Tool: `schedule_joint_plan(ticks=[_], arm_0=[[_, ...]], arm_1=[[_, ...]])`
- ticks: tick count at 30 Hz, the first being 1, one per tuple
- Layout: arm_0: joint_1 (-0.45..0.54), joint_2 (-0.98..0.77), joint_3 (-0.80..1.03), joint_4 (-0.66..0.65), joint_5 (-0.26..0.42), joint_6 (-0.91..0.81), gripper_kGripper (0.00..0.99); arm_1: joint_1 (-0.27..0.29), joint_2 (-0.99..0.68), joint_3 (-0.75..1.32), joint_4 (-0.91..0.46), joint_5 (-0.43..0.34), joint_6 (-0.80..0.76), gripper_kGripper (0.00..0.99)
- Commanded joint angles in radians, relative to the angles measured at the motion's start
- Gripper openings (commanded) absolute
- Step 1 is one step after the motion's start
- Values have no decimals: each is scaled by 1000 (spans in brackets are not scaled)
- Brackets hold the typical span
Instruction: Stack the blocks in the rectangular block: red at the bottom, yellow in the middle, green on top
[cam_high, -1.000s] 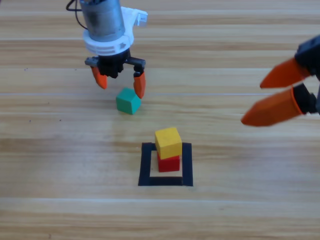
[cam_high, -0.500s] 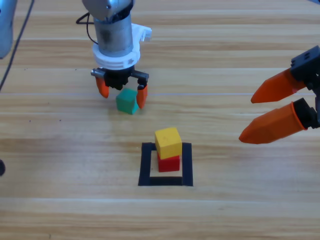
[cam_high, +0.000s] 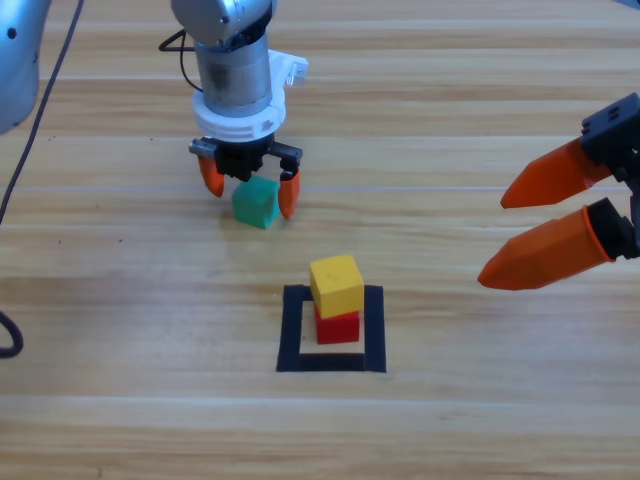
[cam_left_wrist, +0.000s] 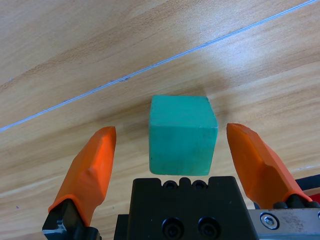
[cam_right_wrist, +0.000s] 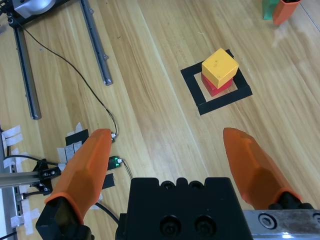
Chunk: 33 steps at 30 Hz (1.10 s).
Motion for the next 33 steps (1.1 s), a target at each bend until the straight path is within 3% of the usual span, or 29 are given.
schedule_joint_plan(ticks=[1,5,10,12,15,16,24,33], arm_0=[[-20,71,-11,4,13,-6,931],[-20,79,-22,2,10,-2,874],[-28,90,-34,2,8,-2,690],[-29,90,-39,4,8,-2,506],[-29,85,-37,4,11,4,87],[-29,82,-33,4,14,6,5],[-48,25,21,7,13,-13,0],[-42,-206,193,10,-7,-259,0]], arm_1=[[-27,-25,30,9,21,-3,985],[-27,-40,34,8,18,-3,985],[-27,-39,36,8,18,-3,985],[-27,-39,36,8,18,-3,985],[-27,-40,36,8,18,-3,985],[-27,-40,36,8,18,-3,985],[-27,-40,37,8,18,-3,985],[-27,-42,39,8,15,-1,985]])
